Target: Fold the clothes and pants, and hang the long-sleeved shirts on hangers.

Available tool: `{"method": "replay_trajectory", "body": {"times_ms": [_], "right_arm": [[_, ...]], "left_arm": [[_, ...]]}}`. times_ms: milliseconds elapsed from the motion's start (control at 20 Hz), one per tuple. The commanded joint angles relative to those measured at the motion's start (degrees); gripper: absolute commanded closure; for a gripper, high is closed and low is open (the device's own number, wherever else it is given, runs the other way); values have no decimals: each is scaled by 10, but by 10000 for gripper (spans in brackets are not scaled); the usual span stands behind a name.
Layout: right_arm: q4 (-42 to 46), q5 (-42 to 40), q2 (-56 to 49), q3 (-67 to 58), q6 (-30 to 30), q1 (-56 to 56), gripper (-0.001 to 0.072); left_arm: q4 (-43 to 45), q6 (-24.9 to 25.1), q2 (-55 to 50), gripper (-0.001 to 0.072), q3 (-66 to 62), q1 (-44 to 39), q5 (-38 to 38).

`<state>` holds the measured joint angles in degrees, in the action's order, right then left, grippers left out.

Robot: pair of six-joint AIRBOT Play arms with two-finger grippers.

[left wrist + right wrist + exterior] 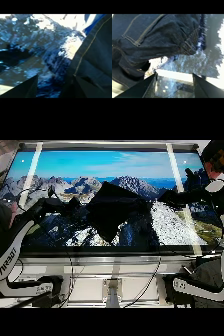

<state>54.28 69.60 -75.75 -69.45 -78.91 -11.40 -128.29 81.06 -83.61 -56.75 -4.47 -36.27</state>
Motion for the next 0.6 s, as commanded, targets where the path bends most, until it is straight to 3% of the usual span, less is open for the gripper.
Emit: {"method": "replay_trajectory", "body": {"times_ms": [0,200,550], "right_arm": [[-12,-3,0,0,-1,0,199],[-17,-9,0,0,-1,0,199],[-20,-6,0,0,-1,0,199]], "left_arm": [[-42,19,-7,242,-6,-14,6],[-41,82,-9,242,-16,-55,64],[-33,86,-48,244,-21,-61,51]]}}
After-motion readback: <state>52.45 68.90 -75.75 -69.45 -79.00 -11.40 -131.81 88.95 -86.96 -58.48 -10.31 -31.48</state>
